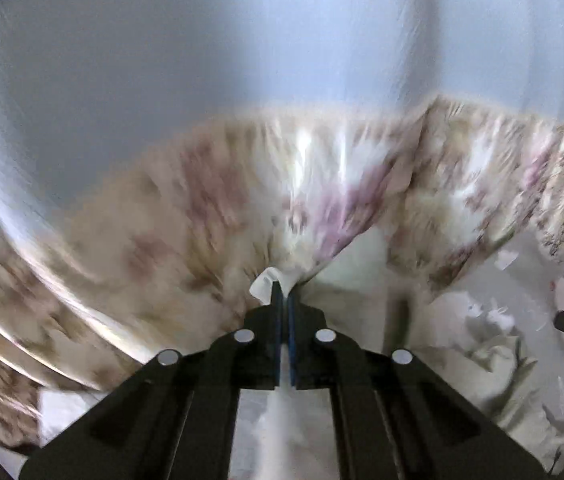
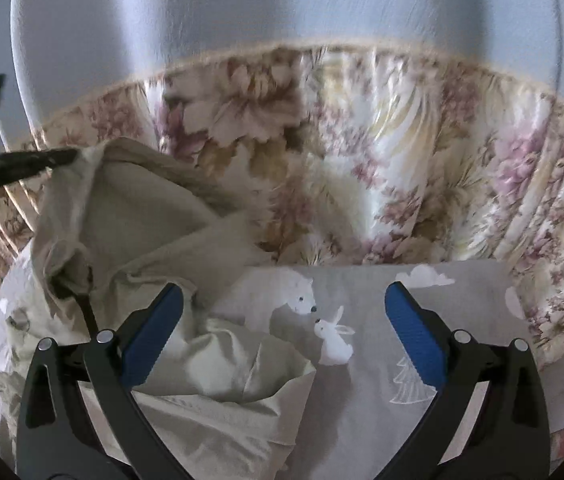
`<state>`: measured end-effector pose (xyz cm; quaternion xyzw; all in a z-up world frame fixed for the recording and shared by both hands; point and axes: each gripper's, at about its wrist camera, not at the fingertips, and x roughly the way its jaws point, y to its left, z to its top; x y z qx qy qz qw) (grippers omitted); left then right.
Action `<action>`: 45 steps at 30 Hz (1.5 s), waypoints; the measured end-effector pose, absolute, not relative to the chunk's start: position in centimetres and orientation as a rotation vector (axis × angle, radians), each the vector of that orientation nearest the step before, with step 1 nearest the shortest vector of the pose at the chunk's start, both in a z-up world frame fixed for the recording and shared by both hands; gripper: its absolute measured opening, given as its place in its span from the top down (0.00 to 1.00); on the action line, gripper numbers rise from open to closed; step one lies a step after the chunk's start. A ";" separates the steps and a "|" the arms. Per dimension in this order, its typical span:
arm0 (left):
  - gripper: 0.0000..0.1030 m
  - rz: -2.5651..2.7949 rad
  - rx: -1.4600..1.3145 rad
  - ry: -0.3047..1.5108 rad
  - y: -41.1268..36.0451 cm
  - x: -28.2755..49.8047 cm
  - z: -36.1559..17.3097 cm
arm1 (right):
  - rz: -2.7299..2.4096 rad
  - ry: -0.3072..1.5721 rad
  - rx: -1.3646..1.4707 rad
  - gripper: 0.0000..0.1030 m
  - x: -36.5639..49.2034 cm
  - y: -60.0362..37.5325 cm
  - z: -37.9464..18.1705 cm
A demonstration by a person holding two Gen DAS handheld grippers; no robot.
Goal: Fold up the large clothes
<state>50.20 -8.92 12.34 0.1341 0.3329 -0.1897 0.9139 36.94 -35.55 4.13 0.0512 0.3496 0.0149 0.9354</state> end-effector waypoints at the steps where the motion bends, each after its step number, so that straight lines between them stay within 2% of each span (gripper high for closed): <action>1: 0.98 -0.410 0.289 0.645 -8.6 48.9 14.0 | 0.030 0.700 0.110 0.03 36.5 -35.5 4.6; 4: 0.98 -0.537 0.305 0.516 -8.0 43.3 16.7 | 0.042 0.665 0.118 0.03 35.2 -35.1 5.7; 7: 0.98 -0.683 0.301 0.396 -7.4 36.1 16.5 | 0.054 0.653 0.118 0.03 33.4 -34.6 5.4; 10: 0.98 -0.849 0.216 0.324 -4.1 27.4 11.8 | 0.059 0.667 0.125 0.03 31.3 -34.2 3.8; 12: 0.97 -0.874 0.201 0.366 -3.3 24.5 7.8 | 0.038 0.690 0.108 0.03 29.8 -33.9 2.4; 15: 0.97 -0.749 0.144 0.582 -1.2 23.9 0.8 | -0.063 0.743 0.011 0.03 28.2 -33.0 0.5; 17: 0.97 -0.693 0.064 0.649 -0.1 23.9 -0.9 | -0.058 0.757 0.043 0.03 27.4 -32.8 -0.2; 23: 0.96 -0.659 -0.028 0.610 1.0 23.0 0.4 | 0.068 0.699 0.150 0.03 27.0 -29.5 1.8; 29: 0.96 -0.666 -0.077 0.610 1.4 22.8 -0.4 | 0.098 0.777 0.237 0.03 34.1 -27.2 2.1; 32: 0.96 -0.643 -0.036 0.597 1.0 22.3 0.2 | 0.078 0.817 0.189 0.04 38.1 -25.8 1.5; 33: 0.95 -0.635 -0.043 0.592 1.1 22.1 0.3 | 0.102 0.858 0.213 0.06 39.7 -25.4 0.8; 34: 0.87 -0.630 -0.057 0.591 1.4 21.9 0.3 | 0.119 0.891 0.250 0.12 40.9 -25.2 0.2; 36: 0.58 -0.595 -0.085 0.579 2.1 21.6 0.4 | 0.125 0.968 0.311 0.21 43.0 -24.7 -1.3; 37: 0.31 -0.573 -0.093 0.570 2.4 21.6 0.4 | 0.140 0.993 0.327 0.31 43.6 -24.3 -1.8; 38: 0.26 -0.539 -0.122 0.551 3.1 21.7 0.4 | 0.163 1.024 0.347 0.56 44.0 -23.8 -2.4; 39: 0.26 -0.528 -0.149 0.554 3.6 21.9 0.3 | 0.185 1.031 0.351 0.67 44.0 -23.2 -2.4; 40: 0.26 -0.523 -0.177 0.566 4.2 22.2 0.1 | 0.176 1.008 0.328 0.83 43.6 -22.9 -1.9; 41: 0.25 -0.502 -0.212 0.572 5.0 22.4 0.0 | 0.167 0.947 0.282 0.90 42.5 -22.4 -0.6; 45: 0.21 -0.434 -0.289 0.585 7.1 22.6 -0.2 | 0.147 0.763 0.132 0.92 36.1 -21.0 3.7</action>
